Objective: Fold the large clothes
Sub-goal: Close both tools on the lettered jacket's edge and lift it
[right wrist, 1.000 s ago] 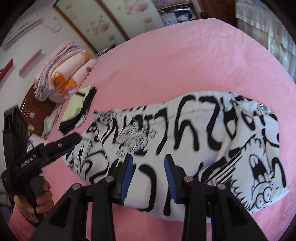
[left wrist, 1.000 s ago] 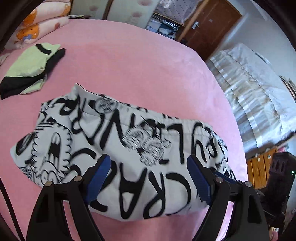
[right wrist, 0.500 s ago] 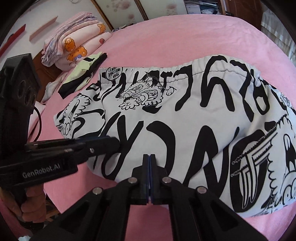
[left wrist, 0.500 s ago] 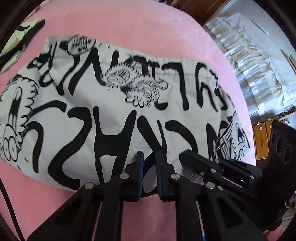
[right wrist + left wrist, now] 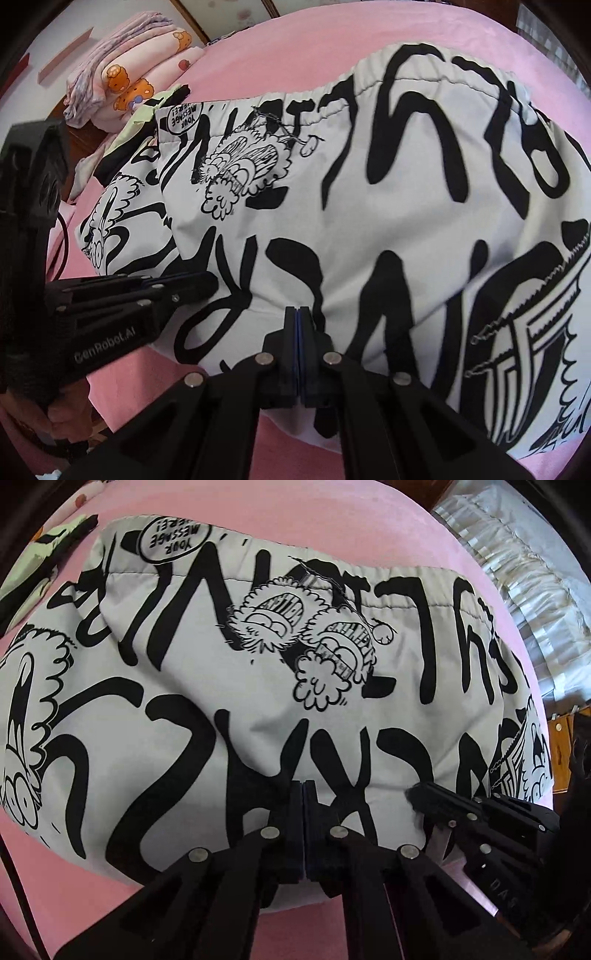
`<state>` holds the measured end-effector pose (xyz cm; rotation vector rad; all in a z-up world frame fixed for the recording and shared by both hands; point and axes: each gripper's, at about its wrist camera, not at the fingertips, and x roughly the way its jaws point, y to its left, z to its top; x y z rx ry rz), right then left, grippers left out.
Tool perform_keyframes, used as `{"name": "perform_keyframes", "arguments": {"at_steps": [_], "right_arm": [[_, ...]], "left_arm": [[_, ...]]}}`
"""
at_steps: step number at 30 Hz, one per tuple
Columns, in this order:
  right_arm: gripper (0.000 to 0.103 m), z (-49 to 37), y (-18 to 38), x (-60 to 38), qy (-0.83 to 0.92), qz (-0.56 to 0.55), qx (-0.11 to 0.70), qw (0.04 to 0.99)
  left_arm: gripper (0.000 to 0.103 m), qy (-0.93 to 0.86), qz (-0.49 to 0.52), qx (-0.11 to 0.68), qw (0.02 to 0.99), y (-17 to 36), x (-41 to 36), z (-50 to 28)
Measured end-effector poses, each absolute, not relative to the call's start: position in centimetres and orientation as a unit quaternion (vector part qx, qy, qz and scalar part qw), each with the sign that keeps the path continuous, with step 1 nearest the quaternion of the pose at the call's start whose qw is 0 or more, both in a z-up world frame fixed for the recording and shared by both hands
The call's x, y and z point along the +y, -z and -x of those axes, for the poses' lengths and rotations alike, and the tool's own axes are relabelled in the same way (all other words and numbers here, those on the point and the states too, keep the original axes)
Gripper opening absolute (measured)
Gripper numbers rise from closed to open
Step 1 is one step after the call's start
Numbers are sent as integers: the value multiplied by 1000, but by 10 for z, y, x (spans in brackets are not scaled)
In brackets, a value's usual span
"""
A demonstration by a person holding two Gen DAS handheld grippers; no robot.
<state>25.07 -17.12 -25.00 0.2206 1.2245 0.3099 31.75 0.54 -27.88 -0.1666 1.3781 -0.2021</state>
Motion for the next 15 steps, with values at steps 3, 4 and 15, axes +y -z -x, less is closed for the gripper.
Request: {"name": "perform_keyframes", "arguments": {"at_steps": [3,4,15], "right_arm": [[0,-248,247,-181,-138,-106,572,801],[0,-247,246,-184,-138,-108,573,801],[0,-236,237,-207,-129,-130,568,803]], "left_arm": [[1,83,59,630,769,276,11,-315],[1,80,51,630,771,275,13,-314],[1,19,33,623,782,268,64,-326]]}}
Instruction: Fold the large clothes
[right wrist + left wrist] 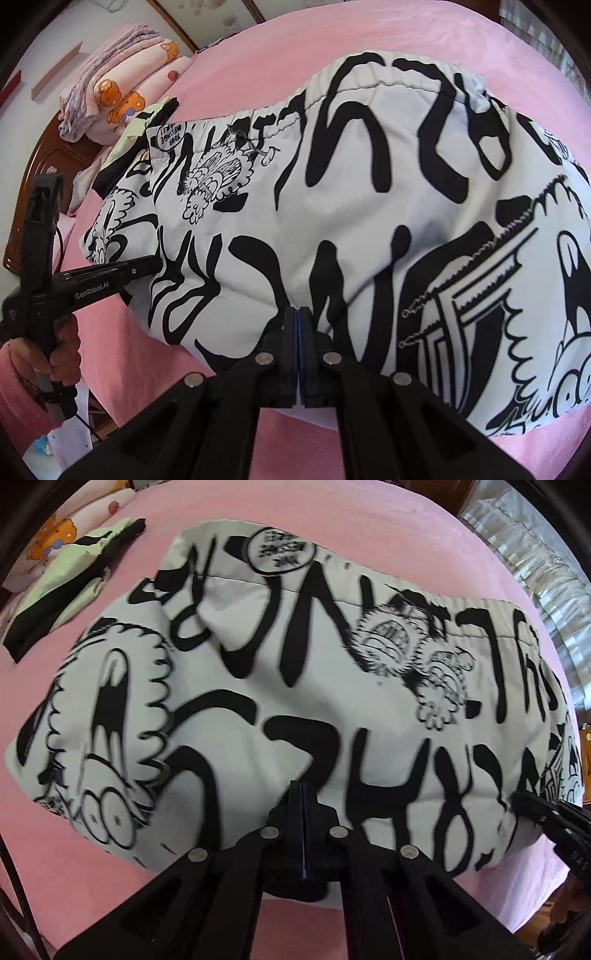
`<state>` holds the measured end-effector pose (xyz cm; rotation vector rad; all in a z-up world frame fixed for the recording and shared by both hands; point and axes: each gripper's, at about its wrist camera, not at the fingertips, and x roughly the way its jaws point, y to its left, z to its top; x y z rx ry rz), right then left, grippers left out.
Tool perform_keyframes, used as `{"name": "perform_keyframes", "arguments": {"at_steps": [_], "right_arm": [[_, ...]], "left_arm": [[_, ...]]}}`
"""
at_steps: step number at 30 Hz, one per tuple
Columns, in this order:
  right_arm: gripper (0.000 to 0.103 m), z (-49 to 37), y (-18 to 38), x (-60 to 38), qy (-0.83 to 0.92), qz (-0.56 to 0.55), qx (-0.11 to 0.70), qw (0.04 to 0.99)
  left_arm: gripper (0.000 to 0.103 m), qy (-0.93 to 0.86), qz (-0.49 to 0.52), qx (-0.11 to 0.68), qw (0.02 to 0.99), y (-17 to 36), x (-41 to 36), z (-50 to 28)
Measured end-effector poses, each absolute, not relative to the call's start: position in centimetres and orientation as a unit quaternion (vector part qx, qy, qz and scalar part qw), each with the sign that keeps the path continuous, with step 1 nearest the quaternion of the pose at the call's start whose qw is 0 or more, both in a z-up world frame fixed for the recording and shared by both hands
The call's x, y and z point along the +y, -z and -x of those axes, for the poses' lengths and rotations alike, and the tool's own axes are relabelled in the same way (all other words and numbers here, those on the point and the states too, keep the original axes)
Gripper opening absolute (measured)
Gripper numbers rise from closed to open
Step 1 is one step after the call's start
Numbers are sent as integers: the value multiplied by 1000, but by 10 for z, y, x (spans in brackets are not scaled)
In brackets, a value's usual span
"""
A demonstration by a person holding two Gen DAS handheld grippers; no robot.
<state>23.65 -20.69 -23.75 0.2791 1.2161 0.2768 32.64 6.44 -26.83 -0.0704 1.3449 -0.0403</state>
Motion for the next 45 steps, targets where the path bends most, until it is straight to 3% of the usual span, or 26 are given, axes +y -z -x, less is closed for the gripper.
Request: {"name": "perform_keyframes", "arguments": {"at_steps": [18,23,34,45], "right_arm": [[0,-232,226,-240,-112,-158,563,803],[0,-231,229,-253,-92,-144,567,805],[0,-221,234,-280,-55,-145,576,802],[0,-202,233,-337,25,-141,580,802]], "left_arm": [[1,-32,58,624,779,281,193,-320],[1,-61,3,616,785,276,201,-318],[1,-101,15,615,782,279,268,-324],[1,-113,6,611,783,277,257,-322]]}}
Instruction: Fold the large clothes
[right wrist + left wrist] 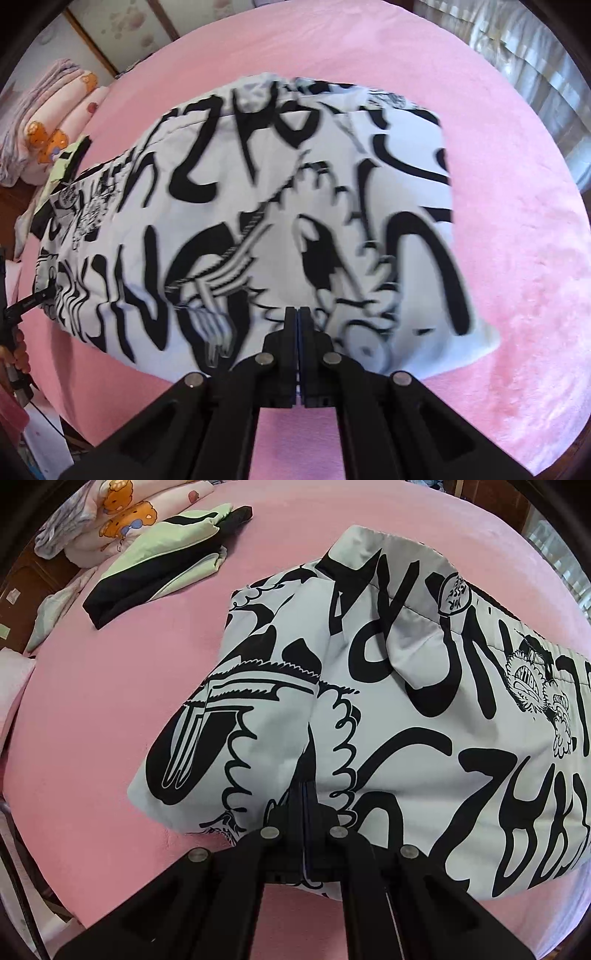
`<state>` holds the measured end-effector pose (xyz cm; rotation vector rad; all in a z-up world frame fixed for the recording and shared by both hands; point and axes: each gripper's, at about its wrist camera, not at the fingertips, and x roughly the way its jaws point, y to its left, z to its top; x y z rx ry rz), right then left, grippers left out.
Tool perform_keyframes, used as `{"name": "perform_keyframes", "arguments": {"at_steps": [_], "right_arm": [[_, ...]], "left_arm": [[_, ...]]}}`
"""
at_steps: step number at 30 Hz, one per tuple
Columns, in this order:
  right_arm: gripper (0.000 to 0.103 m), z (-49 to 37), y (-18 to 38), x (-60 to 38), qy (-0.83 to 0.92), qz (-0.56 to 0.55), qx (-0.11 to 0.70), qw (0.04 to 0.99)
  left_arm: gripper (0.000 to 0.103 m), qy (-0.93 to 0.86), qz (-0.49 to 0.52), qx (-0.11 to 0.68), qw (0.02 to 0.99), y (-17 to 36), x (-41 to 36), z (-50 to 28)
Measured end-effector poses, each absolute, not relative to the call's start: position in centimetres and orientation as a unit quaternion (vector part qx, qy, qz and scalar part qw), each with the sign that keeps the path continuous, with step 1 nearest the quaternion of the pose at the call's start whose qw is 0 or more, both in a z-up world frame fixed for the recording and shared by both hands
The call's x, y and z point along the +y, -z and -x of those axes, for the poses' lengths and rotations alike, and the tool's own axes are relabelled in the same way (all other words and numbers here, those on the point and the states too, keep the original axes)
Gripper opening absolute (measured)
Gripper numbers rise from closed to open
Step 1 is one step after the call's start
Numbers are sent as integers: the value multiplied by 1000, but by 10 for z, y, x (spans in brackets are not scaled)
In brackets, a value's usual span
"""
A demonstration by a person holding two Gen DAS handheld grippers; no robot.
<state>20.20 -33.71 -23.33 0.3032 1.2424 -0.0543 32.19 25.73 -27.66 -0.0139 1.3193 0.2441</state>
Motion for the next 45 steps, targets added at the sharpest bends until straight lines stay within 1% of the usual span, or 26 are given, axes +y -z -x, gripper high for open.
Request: {"name": "perform_keyframes", "arguments": {"at_steps": [2,9,18,19,22,27,32,34,35,36,37,38,39,40,42,44,45], "right_arm": [[0,-197,235,-348,35,-144,584,798],[0,-188,231,-359,51,-136,586,797],[0,-181,237,-373,63,-159,592,787],[0,-180,239,-372,73,-139,594,789],[0,-183,240,-368,82,-138,596,787],[0,-189,224,-355,84,-103,595,792],[0,-198,193,-349,81,-107,576,806],[0,-204,181,-346,78,-108,566,813],[0,-208,176,-344,77,-107,564,815],[0,-213,173,-342,71,-107,566,814],[0,-222,171,-336,67,-105,564,816],[1,-225,168,-334,65,-104,563,817],[5,-232,165,-332,65,-104,560,819],[7,-238,164,-329,67,-106,557,821],[9,-251,162,-326,69,-114,552,823],[15,-264,161,-325,70,-123,544,827],[21,-271,161,-326,72,-124,541,828]], "left_arm": [[1,-118,7,611,783,269,243,-312],[1,-126,1,613,780,268,260,-317],[1,-127,9,616,778,272,266,-318],[1,-126,8,617,777,274,266,-318],[1,-125,1,614,779,272,267,-319],[1,-123,-7,611,782,265,266,-320],[4,-103,-14,597,796,239,264,-329],[8,-82,-3,594,801,227,265,-338],[13,-70,-1,592,803,222,265,-342],[22,-54,3,591,805,216,265,-350],[27,-43,2,589,807,212,263,-355],[36,-34,1,588,808,209,261,-362],[43,-24,-4,586,810,206,259,-369],[45,-15,-11,583,812,203,255,-377],[55,-8,-20,580,814,201,252,-392],[61,-4,-20,582,813,204,251,-404],[61,-1,-19,584,812,206,251,-412]]}}
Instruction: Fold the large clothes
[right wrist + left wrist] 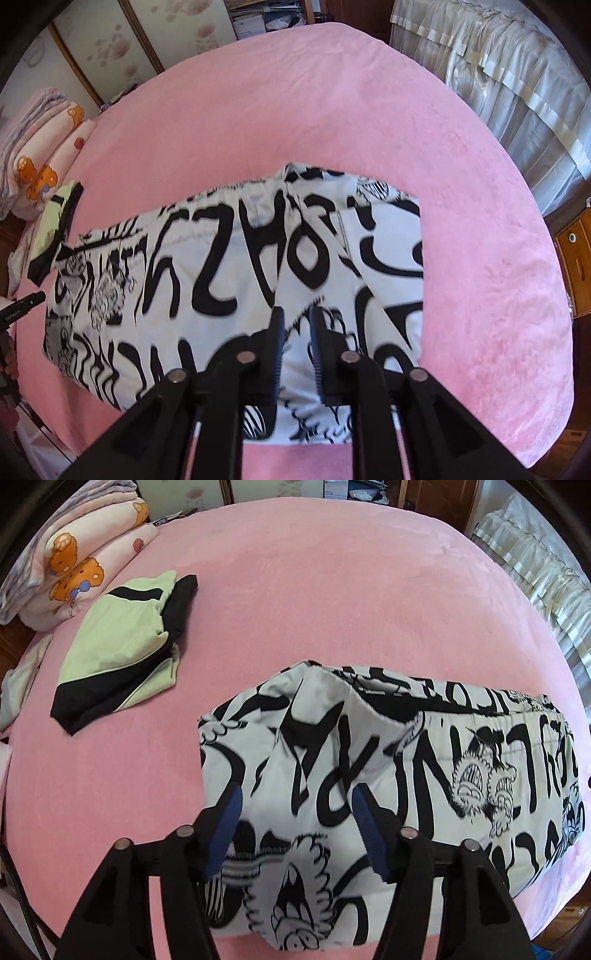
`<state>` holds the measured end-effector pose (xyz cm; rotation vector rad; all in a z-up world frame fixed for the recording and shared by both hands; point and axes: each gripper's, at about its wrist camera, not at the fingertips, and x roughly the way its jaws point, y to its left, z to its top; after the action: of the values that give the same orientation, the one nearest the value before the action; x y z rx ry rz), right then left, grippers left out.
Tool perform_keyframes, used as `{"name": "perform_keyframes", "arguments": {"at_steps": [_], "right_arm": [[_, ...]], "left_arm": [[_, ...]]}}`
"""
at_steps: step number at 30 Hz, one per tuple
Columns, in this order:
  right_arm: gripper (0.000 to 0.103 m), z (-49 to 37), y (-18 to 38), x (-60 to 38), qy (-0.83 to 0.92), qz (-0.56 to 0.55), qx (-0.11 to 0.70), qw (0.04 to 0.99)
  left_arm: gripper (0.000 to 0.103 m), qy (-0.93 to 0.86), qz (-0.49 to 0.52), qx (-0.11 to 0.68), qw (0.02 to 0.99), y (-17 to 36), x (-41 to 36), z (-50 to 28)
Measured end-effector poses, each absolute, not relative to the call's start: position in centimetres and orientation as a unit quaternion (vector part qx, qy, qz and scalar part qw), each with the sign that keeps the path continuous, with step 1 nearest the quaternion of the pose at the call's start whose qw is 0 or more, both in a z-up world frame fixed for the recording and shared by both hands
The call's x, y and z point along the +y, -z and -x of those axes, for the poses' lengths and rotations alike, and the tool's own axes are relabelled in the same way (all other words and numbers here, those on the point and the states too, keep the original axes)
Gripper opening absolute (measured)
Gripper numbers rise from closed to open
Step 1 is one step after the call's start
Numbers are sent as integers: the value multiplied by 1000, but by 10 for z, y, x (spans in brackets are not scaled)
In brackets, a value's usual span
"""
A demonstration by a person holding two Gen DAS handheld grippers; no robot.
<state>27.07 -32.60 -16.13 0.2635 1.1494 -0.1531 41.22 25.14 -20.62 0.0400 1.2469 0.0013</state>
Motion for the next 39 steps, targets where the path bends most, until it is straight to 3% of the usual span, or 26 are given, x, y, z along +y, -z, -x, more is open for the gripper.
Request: {"name": "perform_keyframes", "arguments": {"at_steps": [4,18,25,26,27,28,31,39], "right_arm": [[43,-292,169,-331,70,-122,536,832],[44,-368,225,-366,19,-168,577,799],[44,-374,240,-374,-4,-205,582,787],[44,-374,241,-375,-7,-212,582,785],[38,-374,242,-374,-10,-217,582,783],[29,-374,243,-374,-18,-222,583,782],[17,-374,241,-370,-12,-206,584,785],[11,-371,215,-370,17,-180,536,825]], "left_arm": [[66,-4,-15,592,806,220,255,-436],[64,-11,41,630,776,278,271,-469],[30,-2,83,627,774,288,270,-477],[19,1,87,628,773,289,269,-477],[12,-1,89,629,773,292,270,-480],[10,-10,86,629,772,293,269,-481],[7,-35,99,615,781,286,267,-480],[6,-93,134,592,789,275,275,-484]]}}
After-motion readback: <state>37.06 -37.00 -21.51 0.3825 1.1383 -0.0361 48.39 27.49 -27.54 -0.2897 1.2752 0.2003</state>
